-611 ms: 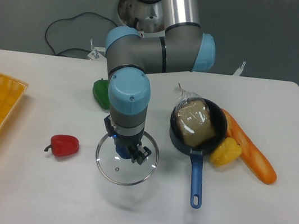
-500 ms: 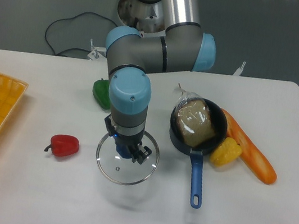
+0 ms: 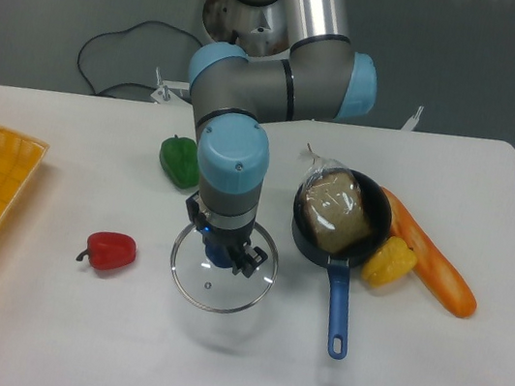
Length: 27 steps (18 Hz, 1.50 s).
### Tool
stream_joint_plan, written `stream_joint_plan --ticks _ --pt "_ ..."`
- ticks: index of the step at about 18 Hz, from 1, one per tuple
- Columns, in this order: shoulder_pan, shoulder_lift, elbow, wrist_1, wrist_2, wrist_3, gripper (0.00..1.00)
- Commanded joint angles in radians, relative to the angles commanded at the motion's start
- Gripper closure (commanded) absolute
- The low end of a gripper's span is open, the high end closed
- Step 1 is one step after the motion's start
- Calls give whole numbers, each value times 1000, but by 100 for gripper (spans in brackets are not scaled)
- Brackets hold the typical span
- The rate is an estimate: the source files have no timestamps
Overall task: Close the pot lid
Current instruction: 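Lift the held glass lid slightly and start moving it toward the black saucepan, then carry the glass lid over the black saucepan, tilting it above the rim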
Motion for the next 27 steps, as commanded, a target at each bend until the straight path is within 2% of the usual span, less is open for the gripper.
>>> stream_joint_plan --ticks 3,10,16,18,21,24,27 --pt "3 6 2 -66 5 0 42" --pt "20 23 5 -178 48 -2 42" --pt "23 44 24 -219 55 -2 42" --pt "31 46 46 -262 57 -2 42" --pt "58 49 77 -299 57 -2 42" --pt "95 49 80 -347 58 -2 42" --pt "124 45 83 -365 55 -2 42"
